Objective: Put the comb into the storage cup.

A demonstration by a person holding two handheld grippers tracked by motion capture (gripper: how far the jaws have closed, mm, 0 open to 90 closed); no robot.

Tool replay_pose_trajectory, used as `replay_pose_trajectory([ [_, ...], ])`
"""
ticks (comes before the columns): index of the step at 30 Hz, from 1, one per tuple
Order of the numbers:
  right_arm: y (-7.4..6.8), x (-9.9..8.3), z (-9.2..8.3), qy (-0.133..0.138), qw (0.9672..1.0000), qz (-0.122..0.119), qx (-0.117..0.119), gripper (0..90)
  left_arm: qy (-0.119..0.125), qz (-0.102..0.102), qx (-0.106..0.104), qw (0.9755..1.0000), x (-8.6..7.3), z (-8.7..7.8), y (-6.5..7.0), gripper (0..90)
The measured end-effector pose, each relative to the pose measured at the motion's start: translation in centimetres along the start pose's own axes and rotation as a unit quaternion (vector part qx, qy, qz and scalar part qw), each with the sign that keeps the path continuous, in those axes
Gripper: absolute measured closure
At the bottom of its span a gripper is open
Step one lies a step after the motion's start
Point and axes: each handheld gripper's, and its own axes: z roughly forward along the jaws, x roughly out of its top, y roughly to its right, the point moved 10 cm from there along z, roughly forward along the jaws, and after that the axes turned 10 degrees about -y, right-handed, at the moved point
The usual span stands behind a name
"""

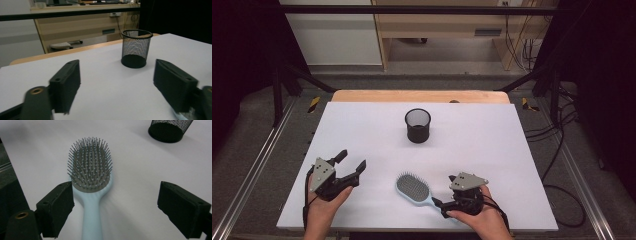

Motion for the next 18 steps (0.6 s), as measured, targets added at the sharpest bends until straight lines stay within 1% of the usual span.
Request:
replay_pose_trajectory([
  [1,-0.1,0.0,0.1,-0.004,1.0000,0.005,0.004,13.0,0.000,-0.006,0.004,1.0000,-0.1,-0.2,-0.2,17.5],
  [3,-0.4,0.1,0.4,-0.013,0.9999,0.003,0.009,12.9,0.002,-0.015,0.002,0.9999,-0.1,-0.5,-0.5,8.5],
  [4,-0.5,0.1,0.5,-0.016,0.9998,-0.002,0.009,12.7,0.005,-0.016,0.002,0.9999,-0.2,-0.6,-0.6,5.6],
  [6,-0.6,0.1,0.8,-0.026,0.9996,-0.007,0.008,12.0,0.009,-0.009,0.002,0.9999,-0.5,-0.8,-0.9,2.1],
  [7,-0.7,0.1,0.9,-0.029,0.9995,-0.007,0.010,12.1,0.009,-0.010,0.005,0.9999,-0.6,-0.7,-1.2,1.4],
  [9,-0.9,-0.1,1.2,-0.039,0.9991,-0.011,0.010,12.8,0.009,-0.025,0.005,0.9996,-0.7,-0.7,-1.7,1.8],
  [10,-1.0,-0.2,1.3,-0.044,0.9989,-0.012,0.010,13.5,0.011,-0.029,0.005,0.9995,-0.8,-0.7,-1.9,1.8],
  [12,-1.2,-0.3,1.5,-0.054,0.9983,-0.016,0.012,15.1,0.013,-0.027,0.002,0.9995,-0.9,-0.7,-2.1,1.6],
  [14,-1.4,-0.5,1.6,-0.062,0.9978,-0.021,0.015,20.7,0.014,-0.031,0.000,0.9994,-0.9,-0.4,-2.3,1.6],
  [15,-1.5,-0.7,2.0,-0.073,0.9969,-0.024,0.020,23.9,0.013,-0.033,0.002,0.9994,-0.9,-0.4,-2.5,2.1],
  [16,-1.5,-0.7,2.0,-0.073,0.9969,-0.024,0.020,23.9,0.013,-0.036,0.003,0.9993,-1.0,-0.4,-2.6,2.1],
  [17,-1.6,-0.9,2.1,-0.079,0.9963,-0.026,0.022,26.6,0.012,-0.037,0.002,0.9992,-1.0,-0.4,-2.6,2.3],
  [18,-1.8,-1.1,2.3,-0.090,0.9951,-0.027,0.030,31.3,0.012,-0.037,0.001,0.9992,-1.1,-0.4,-2.6,2.1],
])
